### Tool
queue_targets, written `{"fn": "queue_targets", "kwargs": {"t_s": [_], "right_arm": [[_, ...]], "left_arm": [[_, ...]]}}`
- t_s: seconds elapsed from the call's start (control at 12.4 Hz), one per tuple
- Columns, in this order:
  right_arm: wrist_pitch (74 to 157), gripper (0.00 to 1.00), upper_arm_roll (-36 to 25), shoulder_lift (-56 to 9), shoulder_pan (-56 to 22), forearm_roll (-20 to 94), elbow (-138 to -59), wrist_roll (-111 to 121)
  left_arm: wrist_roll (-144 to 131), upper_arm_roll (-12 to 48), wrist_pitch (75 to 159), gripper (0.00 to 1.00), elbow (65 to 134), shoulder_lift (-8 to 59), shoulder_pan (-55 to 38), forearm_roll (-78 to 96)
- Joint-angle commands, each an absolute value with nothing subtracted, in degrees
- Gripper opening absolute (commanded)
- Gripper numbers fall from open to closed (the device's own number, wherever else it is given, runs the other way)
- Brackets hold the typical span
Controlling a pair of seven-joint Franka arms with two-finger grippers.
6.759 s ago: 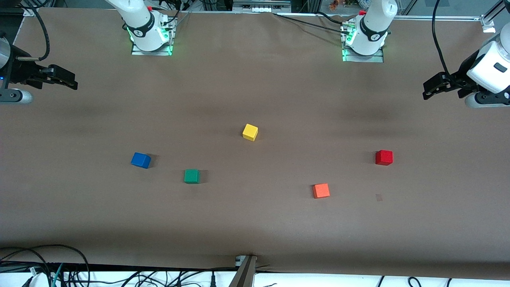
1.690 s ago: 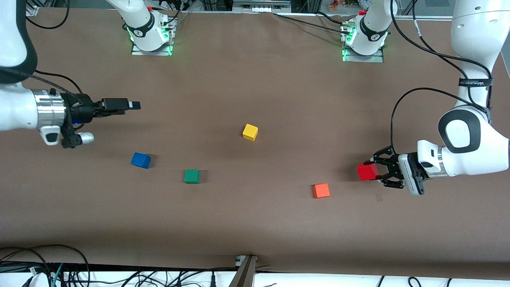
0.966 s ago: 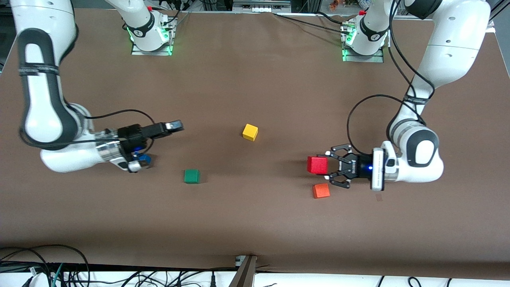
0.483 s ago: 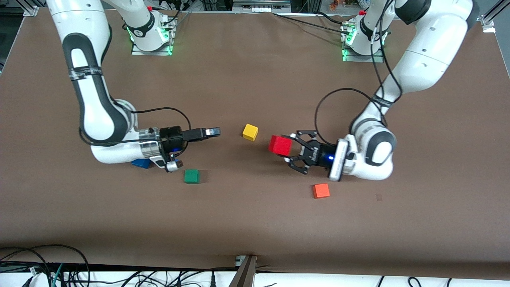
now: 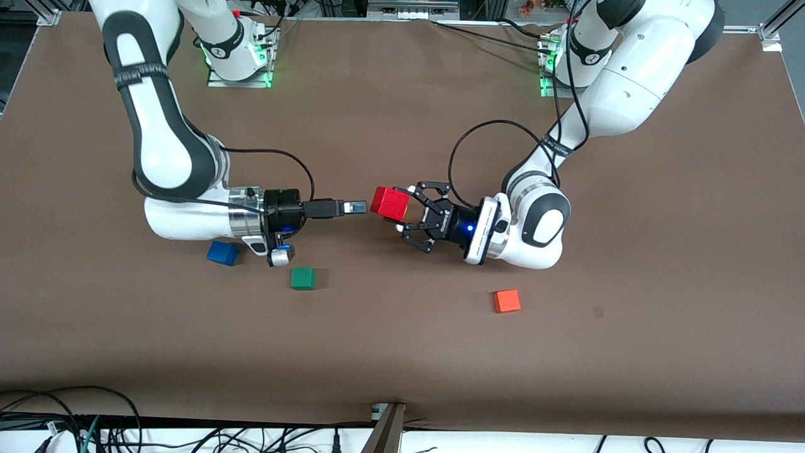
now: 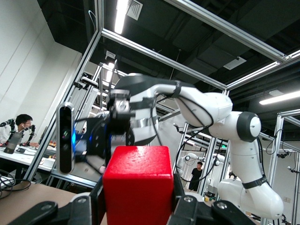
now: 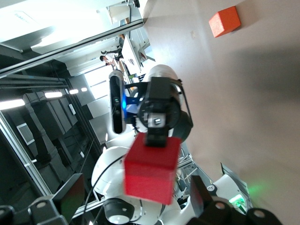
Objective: Pass red block to right arm, stack on blue
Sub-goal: 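Carry the red cube toward the right gripper with the left gripper, then close the right gripper on the red cube, then open the left gripper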
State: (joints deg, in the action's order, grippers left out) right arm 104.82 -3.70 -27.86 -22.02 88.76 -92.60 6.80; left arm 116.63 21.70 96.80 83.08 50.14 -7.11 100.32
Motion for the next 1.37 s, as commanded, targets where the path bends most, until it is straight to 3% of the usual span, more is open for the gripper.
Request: {"fn": "queue_targets", "kwargs": {"t_s": [0.0, 0.64, 0.72, 0.8, 0.89, 1.29], "right_arm": [[108.7, 1.00, -4.0, -24.7, -23.5, 84.8, -93.8, 1.8], [127.4, 1.00, -4.0, -25.1, -32.0, 83.2, -95.1, -1.3], [128.5, 0.82, -4.0, -25.0, -32.4, 82.7, -95.1, -1.1], [128.6, 0.29, -4.0, -25.0, -32.4, 81.5, -95.0, -1.1], [128.5, 0.00, -4.1, -25.0, -32.3, 81.3, -94.8, -1.1], [128.6, 0.00, -4.7, -25.0, -31.6, 81.1, -94.3, -2.7]], "left_arm": [[119.5, 21.4, 97.2, 0.00, 81.7, 51.1, -7.7, 101.8], [120.6, 20.2, 98.5, 0.00, 81.8, 50.7, -7.6, 100.8], [120.6, 20.2, 99.1, 0.00, 81.7, 50.6, -7.6, 100.8], [120.6, 20.2, 99.3, 0.00, 81.7, 50.6, -7.6, 100.8], [120.6, 20.2, 99.5, 0.00, 81.7, 50.6, -7.6, 100.8], [120.3, 20.2, 99.3, 0.00, 81.7, 50.6, -7.3, 101.1]]}}
